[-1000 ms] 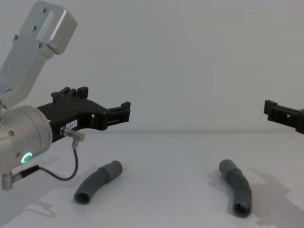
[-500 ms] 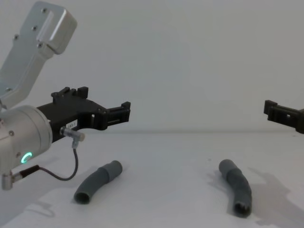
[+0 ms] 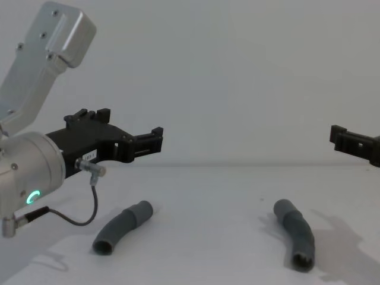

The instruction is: Use both hands to pick up one end of the pipe from the table, align the ends, and insert them.

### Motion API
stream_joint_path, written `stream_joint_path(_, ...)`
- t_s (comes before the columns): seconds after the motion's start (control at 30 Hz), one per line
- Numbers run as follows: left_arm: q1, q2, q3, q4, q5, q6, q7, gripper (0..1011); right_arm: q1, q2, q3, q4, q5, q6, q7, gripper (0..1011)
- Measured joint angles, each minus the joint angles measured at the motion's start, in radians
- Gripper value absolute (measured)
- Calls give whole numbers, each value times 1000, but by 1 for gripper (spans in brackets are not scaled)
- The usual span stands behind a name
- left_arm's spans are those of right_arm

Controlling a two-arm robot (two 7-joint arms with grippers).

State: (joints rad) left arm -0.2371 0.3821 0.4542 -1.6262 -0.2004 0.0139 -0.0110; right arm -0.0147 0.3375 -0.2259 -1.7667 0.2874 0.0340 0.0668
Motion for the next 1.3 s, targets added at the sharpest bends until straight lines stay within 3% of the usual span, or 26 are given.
stream_joint_path(1.3, 0, 0, 0, 0, 0, 0, 0, 1001, 0, 0, 0, 0, 0, 0, 0, 1002)
